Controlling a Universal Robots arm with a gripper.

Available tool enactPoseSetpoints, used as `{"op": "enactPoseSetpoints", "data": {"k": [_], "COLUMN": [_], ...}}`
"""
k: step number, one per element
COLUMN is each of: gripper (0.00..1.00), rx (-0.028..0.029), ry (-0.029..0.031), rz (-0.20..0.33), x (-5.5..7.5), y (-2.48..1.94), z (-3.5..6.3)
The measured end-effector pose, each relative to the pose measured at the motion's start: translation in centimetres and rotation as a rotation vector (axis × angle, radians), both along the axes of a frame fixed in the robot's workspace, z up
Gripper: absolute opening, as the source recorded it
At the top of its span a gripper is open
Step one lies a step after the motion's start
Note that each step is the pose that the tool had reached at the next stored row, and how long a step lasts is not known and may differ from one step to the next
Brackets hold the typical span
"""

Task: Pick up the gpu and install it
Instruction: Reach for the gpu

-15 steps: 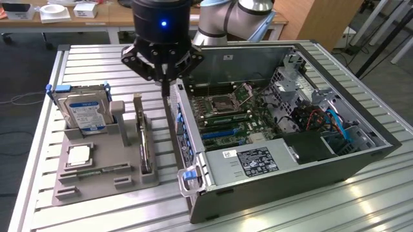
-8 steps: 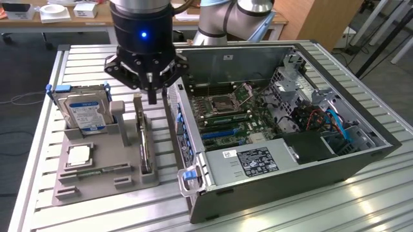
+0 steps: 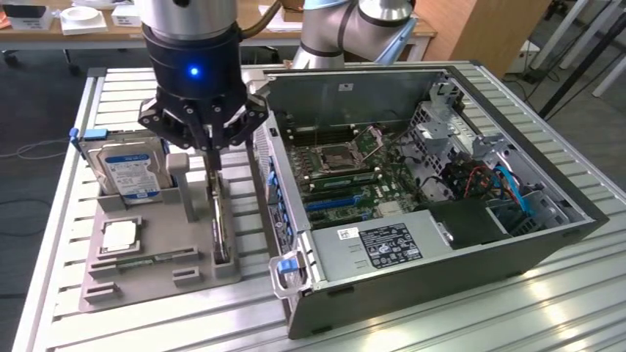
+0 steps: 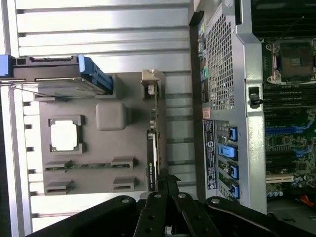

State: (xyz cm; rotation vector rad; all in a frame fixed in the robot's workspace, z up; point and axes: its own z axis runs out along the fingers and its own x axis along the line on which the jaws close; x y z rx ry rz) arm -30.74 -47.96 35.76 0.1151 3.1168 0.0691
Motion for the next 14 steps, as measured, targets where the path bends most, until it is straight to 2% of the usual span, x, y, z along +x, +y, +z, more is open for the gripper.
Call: {"op": "enactPoseSetpoints", "data": {"k": [4,8,14], "gripper": [0.1,0.1,0.1], "rx": [-0.0004,-0.0002,-0.0002], "ry": [0.0026,0.0024,0.0024], "rz": [0.0,0.0,0.0], "x": [-0.12,-0.64,-0.67], "y": [-0.02,-0.01,-0.01], "z": [-0.17,-0.37,-0.38]}}
